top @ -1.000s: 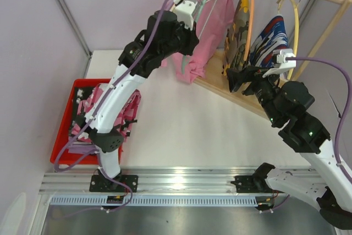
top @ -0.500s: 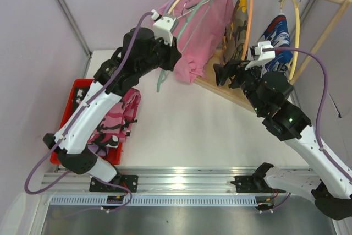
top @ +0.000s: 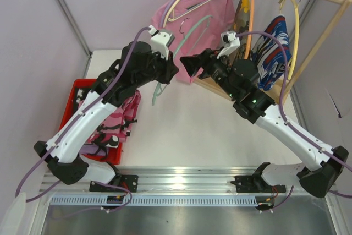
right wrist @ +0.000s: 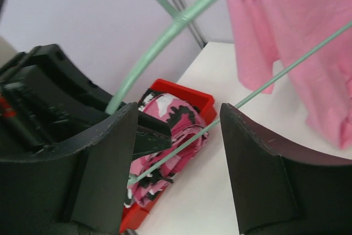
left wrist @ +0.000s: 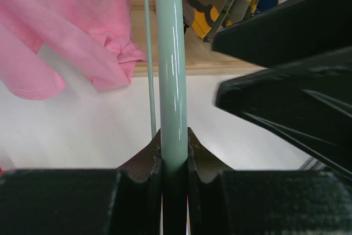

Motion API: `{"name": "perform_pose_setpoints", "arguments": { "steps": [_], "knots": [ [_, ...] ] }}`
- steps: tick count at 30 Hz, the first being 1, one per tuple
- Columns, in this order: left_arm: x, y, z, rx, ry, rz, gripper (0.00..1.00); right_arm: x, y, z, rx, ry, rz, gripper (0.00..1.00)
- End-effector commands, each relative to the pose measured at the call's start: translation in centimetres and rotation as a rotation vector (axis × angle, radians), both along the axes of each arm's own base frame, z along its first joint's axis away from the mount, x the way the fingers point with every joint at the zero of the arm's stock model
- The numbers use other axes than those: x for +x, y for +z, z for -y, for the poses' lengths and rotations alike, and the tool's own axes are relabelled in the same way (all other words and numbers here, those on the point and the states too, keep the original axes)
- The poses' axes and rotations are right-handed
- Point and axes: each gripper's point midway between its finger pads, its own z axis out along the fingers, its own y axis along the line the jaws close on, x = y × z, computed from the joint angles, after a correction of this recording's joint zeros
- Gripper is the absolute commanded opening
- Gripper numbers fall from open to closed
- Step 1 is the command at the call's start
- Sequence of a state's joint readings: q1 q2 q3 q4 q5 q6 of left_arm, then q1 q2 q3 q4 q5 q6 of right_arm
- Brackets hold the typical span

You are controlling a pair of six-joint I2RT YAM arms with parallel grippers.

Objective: Remove the trousers from the hanger
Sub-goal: Pass the hanger from the left arm to the right

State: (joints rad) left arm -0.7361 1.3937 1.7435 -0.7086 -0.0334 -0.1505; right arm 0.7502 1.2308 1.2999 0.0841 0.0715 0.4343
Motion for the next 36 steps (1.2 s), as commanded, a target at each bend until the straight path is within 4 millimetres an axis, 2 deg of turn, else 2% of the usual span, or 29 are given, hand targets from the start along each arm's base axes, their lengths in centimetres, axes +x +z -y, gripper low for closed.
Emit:
{"name": "perform_pose_setpoints", "arguments": {
  "steps": [1,6,12,20,24,27,29,31,32,33,34,35,36],
  "knots": [
    [-1.2,4.9,-0.1,-0.15,-0.036,0.106,0.0,-0.6,3.7,-0.7,0.185,0.038,0.009,0.66],
    [-1.3,4.2,-0.1,-0.138,-0.039,0.09,0.0,-1.0,4.6,-1.2,0.28,0.081,0.016,0.66],
    [-1.1,3.6,0.2,-0.133,-0.041,0.072,0.0,-1.3,5.3,-1.1,0.314,0.089,0.027,0.66],
    [-1.1,3.4,0.4,-0.132,-0.05,0.066,0.0,-0.5,3.9,-2.9,0.297,0.095,-0.001,0.64],
    [-0.9,3.1,0.0,-0.115,-0.031,0.074,0.0,0.1,4.3,-3.1,0.318,0.081,-0.003,0.61],
    [-0.9,2.9,0.0,-0.105,-0.031,0.071,0.0,0.9,4.2,-3.9,0.312,0.076,-0.035,0.49],
    [-0.8,2.5,0.0,-0.094,-0.026,0.068,0.01,1.0,4.4,-4.4,0.319,0.081,-0.048,0.46],
    [-0.8,2.8,0.1,-0.098,-0.031,0.081,0.01,1.2,4.6,-4.9,0.338,0.082,-0.063,0.36],
    [-0.8,2.2,0.1,-0.085,-0.037,0.08,0.01,1.3,4.6,-5.0,0.356,0.083,-0.085,0.32],
    [-0.9,2.3,0.2,-0.09,-0.04,0.09,0.01,1.4,4.6,-5.1,0.365,0.083,-0.098,0.26],
    [-0.8,2.6,0.4,-0.1,-0.043,0.105,0.01,1.6,5.1,-5.0,0.385,0.078,-0.104,0.1],
    [-0.9,2.2,0.2,-0.097,-0.045,0.108,0.02,1.7,5.0,-5.0,0.394,0.073,-0.12,0.0],
    [-0.7,2.2,-0.2,-0.094,-0.018,0.123,0.02,1.7,5.1,-5.0,0.419,0.072,-0.144,0.0]
  ]
}}
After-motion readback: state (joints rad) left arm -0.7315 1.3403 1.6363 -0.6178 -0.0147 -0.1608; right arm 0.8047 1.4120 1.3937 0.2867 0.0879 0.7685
